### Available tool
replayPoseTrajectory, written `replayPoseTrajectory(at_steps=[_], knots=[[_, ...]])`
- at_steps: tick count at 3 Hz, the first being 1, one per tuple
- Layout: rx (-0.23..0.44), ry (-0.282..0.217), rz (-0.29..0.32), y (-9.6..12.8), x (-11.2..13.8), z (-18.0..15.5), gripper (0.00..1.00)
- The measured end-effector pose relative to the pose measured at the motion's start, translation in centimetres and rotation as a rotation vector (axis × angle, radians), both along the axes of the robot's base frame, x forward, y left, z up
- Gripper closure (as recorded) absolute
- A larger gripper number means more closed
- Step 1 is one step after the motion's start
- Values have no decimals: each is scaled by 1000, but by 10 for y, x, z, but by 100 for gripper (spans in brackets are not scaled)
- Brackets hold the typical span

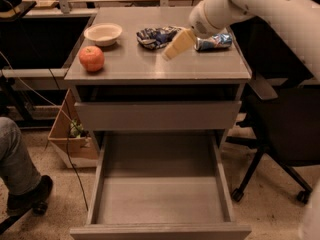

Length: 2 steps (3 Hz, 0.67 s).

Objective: Place blue chip bag into middle drawer

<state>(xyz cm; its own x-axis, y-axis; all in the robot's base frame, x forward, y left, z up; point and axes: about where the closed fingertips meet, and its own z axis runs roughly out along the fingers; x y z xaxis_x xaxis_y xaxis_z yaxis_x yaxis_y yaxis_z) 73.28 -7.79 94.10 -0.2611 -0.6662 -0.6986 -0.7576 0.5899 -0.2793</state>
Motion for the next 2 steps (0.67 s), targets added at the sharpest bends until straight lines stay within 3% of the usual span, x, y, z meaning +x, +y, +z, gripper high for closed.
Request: replayPoseTrajectory(at_steps=[1, 2], knots=[[41, -12, -68, 20, 47, -12, 0], [23, -13, -138, 43, 105, -39, 0]])
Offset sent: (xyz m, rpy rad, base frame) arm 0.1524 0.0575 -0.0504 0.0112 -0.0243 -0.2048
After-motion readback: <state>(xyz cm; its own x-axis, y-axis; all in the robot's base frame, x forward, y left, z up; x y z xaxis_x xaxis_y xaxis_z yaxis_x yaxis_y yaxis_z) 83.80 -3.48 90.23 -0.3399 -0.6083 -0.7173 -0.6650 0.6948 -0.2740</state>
